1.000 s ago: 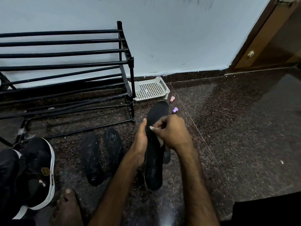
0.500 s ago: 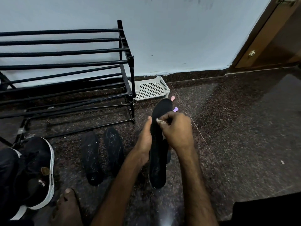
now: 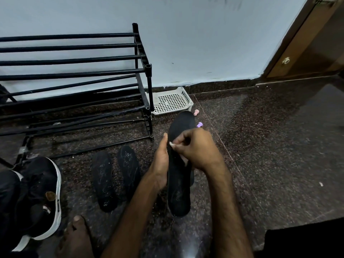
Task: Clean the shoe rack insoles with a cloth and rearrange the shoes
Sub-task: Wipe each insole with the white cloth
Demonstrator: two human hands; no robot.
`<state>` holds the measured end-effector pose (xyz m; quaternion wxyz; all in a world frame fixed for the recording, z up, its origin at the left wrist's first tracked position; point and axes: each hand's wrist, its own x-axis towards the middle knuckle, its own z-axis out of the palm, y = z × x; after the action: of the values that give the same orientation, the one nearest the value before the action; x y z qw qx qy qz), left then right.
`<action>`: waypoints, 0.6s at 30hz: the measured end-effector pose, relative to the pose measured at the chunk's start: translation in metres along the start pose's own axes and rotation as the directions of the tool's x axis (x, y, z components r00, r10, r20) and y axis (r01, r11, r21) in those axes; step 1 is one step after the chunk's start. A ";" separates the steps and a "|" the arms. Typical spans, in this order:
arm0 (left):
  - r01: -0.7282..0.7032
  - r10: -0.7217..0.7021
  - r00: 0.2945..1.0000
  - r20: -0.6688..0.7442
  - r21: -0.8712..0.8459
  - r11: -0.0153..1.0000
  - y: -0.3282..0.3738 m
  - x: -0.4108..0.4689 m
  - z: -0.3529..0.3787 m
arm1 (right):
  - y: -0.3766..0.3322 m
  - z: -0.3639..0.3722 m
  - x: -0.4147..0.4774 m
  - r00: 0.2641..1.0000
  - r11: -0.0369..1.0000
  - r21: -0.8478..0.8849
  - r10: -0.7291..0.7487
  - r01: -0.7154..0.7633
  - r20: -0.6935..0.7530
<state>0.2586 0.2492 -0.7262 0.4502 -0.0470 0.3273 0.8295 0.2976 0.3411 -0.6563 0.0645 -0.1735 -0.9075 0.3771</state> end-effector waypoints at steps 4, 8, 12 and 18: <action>0.030 -0.029 0.999 -0.016 0.038 0.999 0.000 0.002 -0.004 | 0.012 -0.005 0.003 0.960 0.978 -0.104 0.154 -0.182 -0.234; 0.026 -0.026 1.000 0.002 0.005 1.000 0.002 0.001 -0.002 | -0.002 0.003 0.001 0.991 0.998 0.058 0.005 0.002 -0.130; 0.014 -0.014 1.000 0.027 0.018 1.000 0.004 -0.001 -0.003 | 0.010 -0.003 0.003 0.988 0.989 -0.065 0.126 -0.132 -0.087; 0.027 -0.028 0.997 0.069 0.009 1.000 0.005 0.000 0.001 | 0.004 -0.004 0.003 0.993 0.997 0.079 0.016 -0.007 -0.120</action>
<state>0.2546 0.2479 -0.7228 0.4728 -0.0209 0.3143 0.8230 0.2971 0.3475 -0.6557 0.1237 -0.1985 -0.8855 0.4015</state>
